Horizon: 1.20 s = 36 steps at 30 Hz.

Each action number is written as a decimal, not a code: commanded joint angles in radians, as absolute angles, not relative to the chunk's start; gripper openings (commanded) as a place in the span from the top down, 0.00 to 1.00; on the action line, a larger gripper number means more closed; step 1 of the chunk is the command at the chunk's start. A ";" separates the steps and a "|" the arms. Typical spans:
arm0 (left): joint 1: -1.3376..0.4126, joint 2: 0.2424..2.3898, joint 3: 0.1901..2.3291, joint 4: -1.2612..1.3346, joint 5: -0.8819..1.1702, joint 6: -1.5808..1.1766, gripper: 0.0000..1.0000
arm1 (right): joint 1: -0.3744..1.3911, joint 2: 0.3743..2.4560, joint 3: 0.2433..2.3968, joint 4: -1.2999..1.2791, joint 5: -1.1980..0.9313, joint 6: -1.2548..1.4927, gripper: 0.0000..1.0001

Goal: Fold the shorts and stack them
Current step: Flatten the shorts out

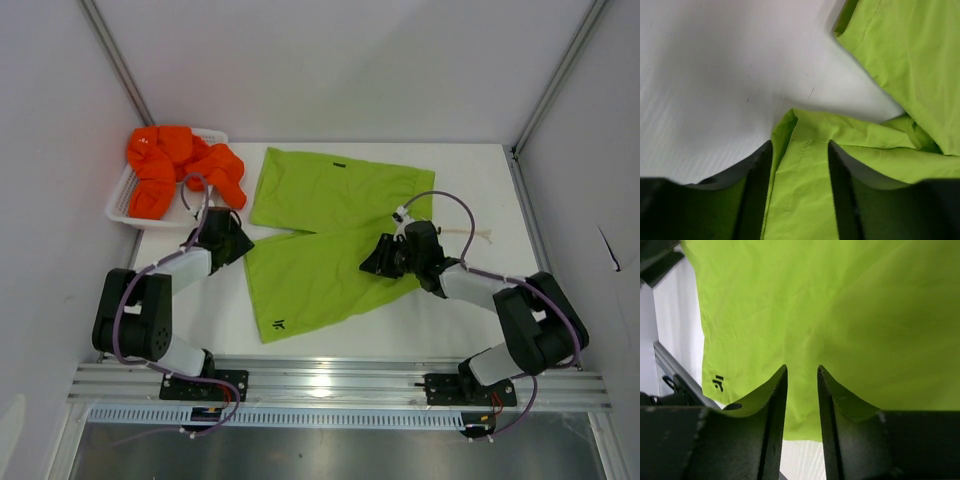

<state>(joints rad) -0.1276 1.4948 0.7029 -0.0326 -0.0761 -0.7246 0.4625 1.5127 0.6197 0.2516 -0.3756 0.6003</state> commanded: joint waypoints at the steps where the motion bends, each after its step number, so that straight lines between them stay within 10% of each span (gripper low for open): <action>1: -0.123 1.419 0.663 -0.026 -0.089 -0.718 0.47 | 0.437 1.379 0.660 0.113 -0.281 0.566 0.66; 8: -0.123 1.269 0.634 -0.140 -0.072 -0.715 0.20 | 0.304 1.126 0.652 -0.204 -0.118 0.584 0.48; 20: -0.320 1.031 0.545 -0.360 0.005 -0.759 0.20 | -0.026 1.129 0.607 -0.322 -0.159 0.644 0.36; 36: -0.554 0.858 0.436 -0.499 -0.043 -0.963 0.19 | -0.035 1.314 0.581 -0.155 -0.095 0.745 0.40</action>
